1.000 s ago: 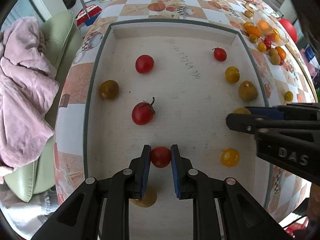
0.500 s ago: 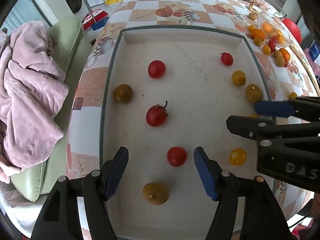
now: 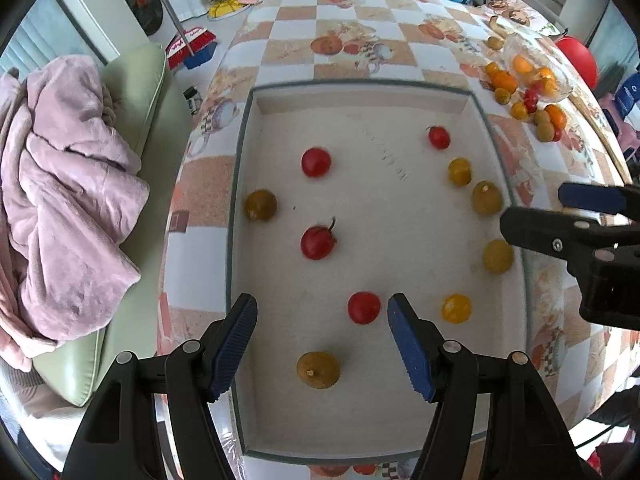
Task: Organize fruits
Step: 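Move both open grippers back over the remaining fruits, then grasp a yellow tomato with left gripper while right gripper grasps another yellow tomato, then carry both yellow tomatoes over the white tray and open both grippers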
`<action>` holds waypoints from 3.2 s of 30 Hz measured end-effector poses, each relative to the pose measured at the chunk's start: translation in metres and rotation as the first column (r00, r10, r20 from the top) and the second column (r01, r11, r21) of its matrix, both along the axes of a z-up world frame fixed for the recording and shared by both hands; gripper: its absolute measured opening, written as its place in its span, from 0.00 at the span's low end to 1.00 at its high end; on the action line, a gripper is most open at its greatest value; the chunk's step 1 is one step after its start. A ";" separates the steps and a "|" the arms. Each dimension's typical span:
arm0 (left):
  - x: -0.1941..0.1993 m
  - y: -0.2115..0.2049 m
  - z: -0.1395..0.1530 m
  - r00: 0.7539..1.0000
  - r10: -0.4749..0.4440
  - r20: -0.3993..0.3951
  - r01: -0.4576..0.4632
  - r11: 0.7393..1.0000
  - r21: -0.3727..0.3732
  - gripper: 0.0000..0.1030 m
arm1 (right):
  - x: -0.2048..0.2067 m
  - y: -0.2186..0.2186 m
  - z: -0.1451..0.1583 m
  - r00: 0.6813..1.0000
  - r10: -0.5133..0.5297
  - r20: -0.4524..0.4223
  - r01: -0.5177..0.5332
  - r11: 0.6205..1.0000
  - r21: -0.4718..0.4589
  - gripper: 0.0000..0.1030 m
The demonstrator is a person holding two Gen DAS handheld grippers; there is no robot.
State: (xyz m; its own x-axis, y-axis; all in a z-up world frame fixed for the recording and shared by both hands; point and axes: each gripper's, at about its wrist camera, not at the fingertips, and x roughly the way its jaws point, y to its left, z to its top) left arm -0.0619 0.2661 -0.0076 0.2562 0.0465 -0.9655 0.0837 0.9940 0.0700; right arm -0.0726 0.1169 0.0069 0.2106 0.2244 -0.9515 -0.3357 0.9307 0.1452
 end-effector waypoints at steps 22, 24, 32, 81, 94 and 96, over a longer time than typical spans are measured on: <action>0.039 -0.129 0.036 0.973 -0.226 0.045 0.228 0.972 -0.059 0.67 | -0.013 -0.165 -0.008 0.940 -0.334 -0.071 0.334 0.942 -0.020 0.83; 0.046 -0.137 0.036 0.974 -0.222 0.043 0.224 0.973 -0.061 0.67 | -0.013 -0.172 -0.009 0.936 -0.344 -0.073 0.344 0.939 -0.018 0.83; 0.096 -0.157 0.029 0.988 -0.151 0.044 0.154 0.985 -0.074 0.67 | 0.001 -0.195 -0.011 0.933 -0.355 -0.064 0.356 0.935 -0.001 0.83; 0.160 -0.220 -0.050 0.990 -0.137 0.006 0.137 0.982 -0.131 0.22 | 0.046 -0.161 -0.053 0.969 -0.247 -0.009 0.246 0.960 0.132 0.22; 0.127 -0.201 -0.029 0.985 -0.170 0.024 0.171 0.974 -0.151 0.22 | 0.031 -0.191 -0.041 0.957 -0.287 -0.039 0.290 0.945 0.152 0.22; 0.121 -0.197 -0.024 0.984 -0.175 0.026 0.177 0.973 -0.151 0.22 | 0.031 -0.185 -0.040 0.956 -0.290 -0.043 0.293 0.944 0.152 0.22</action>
